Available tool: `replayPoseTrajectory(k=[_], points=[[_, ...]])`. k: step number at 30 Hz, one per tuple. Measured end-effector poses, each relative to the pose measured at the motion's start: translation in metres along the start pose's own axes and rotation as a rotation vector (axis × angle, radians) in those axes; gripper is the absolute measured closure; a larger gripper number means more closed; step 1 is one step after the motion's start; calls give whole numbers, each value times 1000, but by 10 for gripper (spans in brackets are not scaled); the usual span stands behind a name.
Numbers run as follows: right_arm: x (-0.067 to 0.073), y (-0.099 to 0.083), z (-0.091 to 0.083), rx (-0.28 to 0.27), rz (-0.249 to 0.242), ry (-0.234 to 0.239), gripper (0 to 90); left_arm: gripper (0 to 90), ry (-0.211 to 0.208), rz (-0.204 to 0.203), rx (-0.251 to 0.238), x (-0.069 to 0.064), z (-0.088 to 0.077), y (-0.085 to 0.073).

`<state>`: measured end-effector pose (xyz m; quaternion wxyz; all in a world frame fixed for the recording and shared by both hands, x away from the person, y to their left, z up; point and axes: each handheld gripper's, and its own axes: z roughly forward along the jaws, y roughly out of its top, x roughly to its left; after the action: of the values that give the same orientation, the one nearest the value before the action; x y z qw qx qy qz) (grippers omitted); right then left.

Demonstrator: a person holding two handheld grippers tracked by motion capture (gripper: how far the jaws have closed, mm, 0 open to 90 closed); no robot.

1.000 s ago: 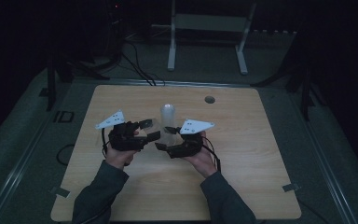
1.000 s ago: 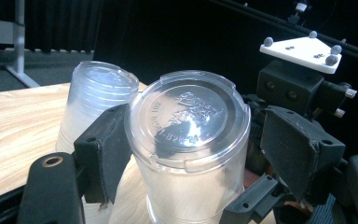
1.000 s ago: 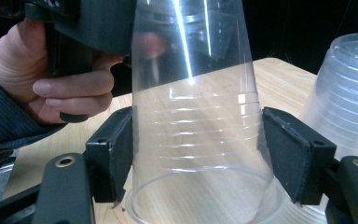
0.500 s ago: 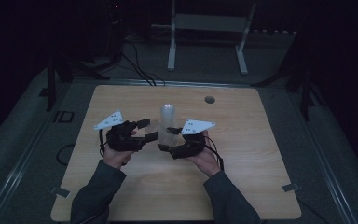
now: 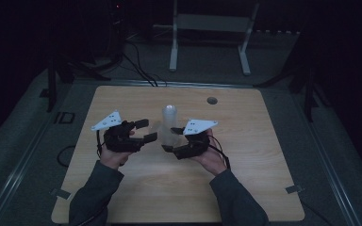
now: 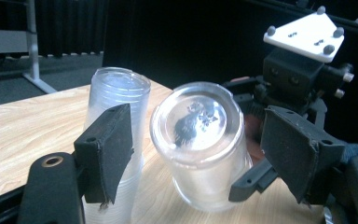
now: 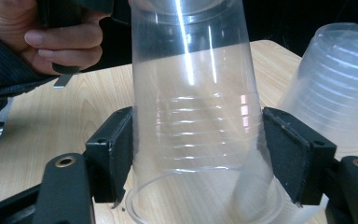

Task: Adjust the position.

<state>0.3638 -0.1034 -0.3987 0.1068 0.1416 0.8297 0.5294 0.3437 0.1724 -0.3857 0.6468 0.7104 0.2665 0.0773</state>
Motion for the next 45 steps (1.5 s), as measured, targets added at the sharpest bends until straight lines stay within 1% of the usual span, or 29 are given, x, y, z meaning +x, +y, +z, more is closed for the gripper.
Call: replayPoseTrajectory(k=[6, 11, 15, 20, 25, 29, 33, 35, 37, 45], points=[[-2, 5, -4, 26, -26, -6, 290, 252, 4, 24, 22, -1, 0, 1], [1, 10, -6, 62, -76, -10, 290, 252, 4, 32, 34, -1, -1, 1], [1, 14, -7, 92, -106, -7, 290, 252, 3, 42, 43, -1, -1, 2], [2, 17, -8, 130, -141, -7, 290, 252, 14, 47, 54, -1, -1, 1], [2, 19, -10, 153, -158, -17, 289, 252, 17, 52, 59, -2, 0, 1], [1, 20, -12, 169, -169, -23, 290, 252, 28, 67, 73, -3, 0, 2], [0, 21, -14, 186, -174, -26, 290, 252, 28, 76, 82, -4, 1, 2], [-2, 21, -14, 201, -174, -34, 290, 252, 34, 81, 86, -4, 1, 2], [-3, 22, -15, 209, -172, -35, 290, 252, 42, 83, 93, -4, 1, 2], [-5, 27, -17, 249, -194, -32, 290, 252, 57, 110, 123, -6, 2, 2]])
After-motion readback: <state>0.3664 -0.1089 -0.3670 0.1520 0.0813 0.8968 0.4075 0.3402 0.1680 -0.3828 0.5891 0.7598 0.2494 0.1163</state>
